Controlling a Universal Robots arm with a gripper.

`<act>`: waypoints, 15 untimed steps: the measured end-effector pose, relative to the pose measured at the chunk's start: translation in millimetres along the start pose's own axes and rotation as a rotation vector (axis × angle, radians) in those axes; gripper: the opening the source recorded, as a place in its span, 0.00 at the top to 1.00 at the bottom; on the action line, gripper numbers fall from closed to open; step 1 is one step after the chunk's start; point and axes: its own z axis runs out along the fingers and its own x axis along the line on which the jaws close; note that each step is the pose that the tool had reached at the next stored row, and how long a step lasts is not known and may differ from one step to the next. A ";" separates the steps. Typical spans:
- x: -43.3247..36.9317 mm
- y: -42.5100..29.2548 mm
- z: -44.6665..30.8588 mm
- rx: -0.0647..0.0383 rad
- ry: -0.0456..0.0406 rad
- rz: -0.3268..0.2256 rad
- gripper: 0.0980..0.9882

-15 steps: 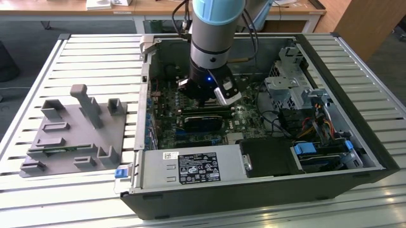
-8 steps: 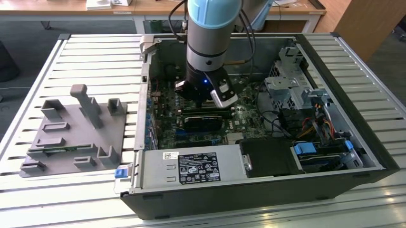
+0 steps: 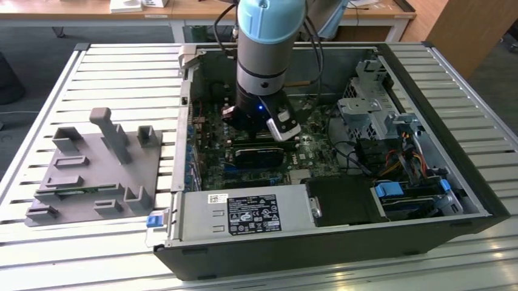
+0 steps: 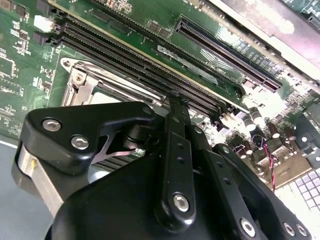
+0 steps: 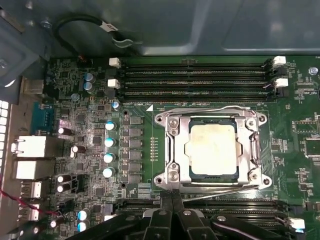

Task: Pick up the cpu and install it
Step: 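Install the second cpu locking lever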

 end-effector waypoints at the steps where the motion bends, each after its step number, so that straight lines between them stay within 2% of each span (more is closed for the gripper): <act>1: -0.1 0.0 0.8 -0.001 -0.0002 0.000 0.99; 9: 2.7 -0.5 3.2 -0.003 -0.0009 0.000 0.99; 10: 3.0 -0.7 3.5 -0.006 -0.0009 -0.001 0.99; 15: 4.0 -1.0 4.6 -0.035 -0.0006 -0.001 0.99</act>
